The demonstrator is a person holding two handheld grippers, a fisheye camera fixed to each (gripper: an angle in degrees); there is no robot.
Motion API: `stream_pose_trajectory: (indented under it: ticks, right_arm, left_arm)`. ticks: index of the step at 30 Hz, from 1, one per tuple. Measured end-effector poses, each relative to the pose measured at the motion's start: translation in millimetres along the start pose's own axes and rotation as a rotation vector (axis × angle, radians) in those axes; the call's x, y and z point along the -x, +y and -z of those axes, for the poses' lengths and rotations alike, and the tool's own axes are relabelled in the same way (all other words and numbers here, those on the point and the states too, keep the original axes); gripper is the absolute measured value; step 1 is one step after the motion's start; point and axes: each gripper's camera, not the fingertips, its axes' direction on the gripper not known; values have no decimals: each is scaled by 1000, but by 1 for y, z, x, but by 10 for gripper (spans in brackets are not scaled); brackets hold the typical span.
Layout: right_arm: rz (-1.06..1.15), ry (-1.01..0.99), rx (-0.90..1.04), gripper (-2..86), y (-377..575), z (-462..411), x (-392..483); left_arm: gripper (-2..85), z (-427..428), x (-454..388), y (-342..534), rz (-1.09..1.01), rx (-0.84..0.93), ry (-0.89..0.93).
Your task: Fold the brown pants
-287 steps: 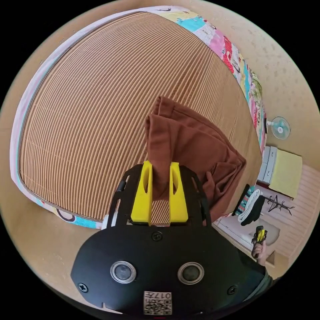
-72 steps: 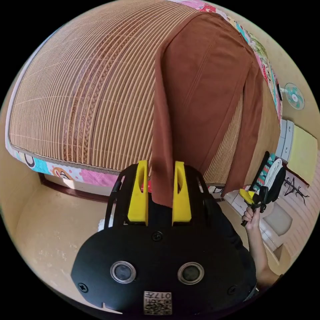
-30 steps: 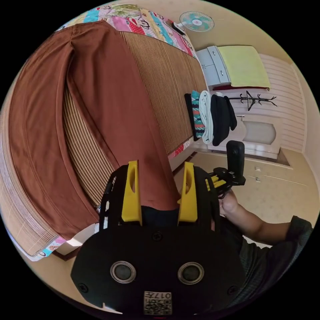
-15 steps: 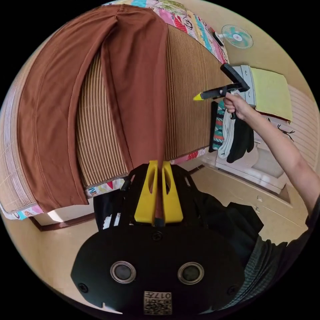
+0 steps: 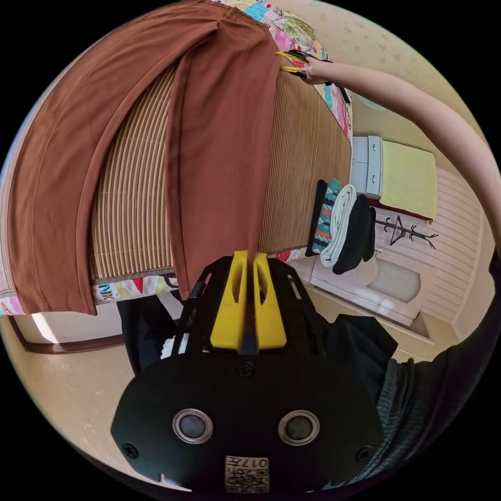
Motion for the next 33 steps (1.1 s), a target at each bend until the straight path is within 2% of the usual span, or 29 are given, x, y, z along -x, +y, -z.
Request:
stream_pose_trajectory:
  ticks: [3, 5, 10, 15, 19, 21, 25, 28, 33]
  right_arm:
    - [84, 144, -106, 34, 18, 1, 49]
    - [277, 259, -146, 26, 37, -8, 116]
    - [606, 240, -90, 22, 69, -59, 247]
    - [690, 116, 3, 29, 78, -151, 329]
    - [535, -113, 31, 51, 83, -192, 305]
    - [504, -96, 39, 59, 107, -192, 282]
    - [601, 18, 208, 64, 205, -182, 202]
    - [507, -6, 339, 65, 284, -176, 121]
    - [282, -126, 348, 73, 382, -170, 35]
  left_arm:
    - [-9, 24, 16, 5, 2, -37, 71]
    - [-9, 45, 31, 13, -7, -82, 137]
    - [-9, 119, 95, 53, 43, -247, 255]
    - [-9, 198, 178, 87, 110, -404, 128]
    - [-8, 217, 246, 74, 195, -388, -19]
    - [-8, 214, 284, 54, 228, -315, -85]
    - [-7, 213, 315, 30, 234, -212, -119]
    - [-7, 220, 316, 20, 177, -166, -139]
    - [-6, 233, 301, 10, 121, -103, -188]
